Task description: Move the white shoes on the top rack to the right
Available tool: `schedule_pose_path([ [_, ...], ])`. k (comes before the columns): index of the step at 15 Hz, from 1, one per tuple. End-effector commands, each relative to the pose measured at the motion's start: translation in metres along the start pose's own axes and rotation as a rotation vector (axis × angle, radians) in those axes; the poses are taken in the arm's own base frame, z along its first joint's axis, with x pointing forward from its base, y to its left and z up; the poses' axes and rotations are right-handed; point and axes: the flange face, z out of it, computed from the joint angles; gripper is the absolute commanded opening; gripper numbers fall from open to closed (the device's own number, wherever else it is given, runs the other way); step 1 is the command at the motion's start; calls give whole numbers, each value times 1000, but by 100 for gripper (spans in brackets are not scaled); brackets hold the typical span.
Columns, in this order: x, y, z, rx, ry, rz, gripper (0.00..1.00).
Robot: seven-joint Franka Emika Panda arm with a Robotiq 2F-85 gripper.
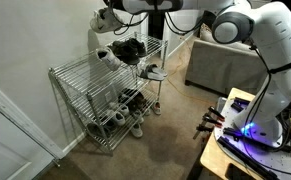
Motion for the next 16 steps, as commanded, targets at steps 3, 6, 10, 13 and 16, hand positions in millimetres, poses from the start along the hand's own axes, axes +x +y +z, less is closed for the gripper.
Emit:
schedule_pose_path([
  [3,18,35,-8,-70,91,79,1],
  [6,32,64,-16,-145,150,105,1],
  [10,36,87,-30,-229,195,102,1],
  [13,20,97,-27,-280,188,83,1],
  [16,1,114,-15,-325,166,96,1],
])
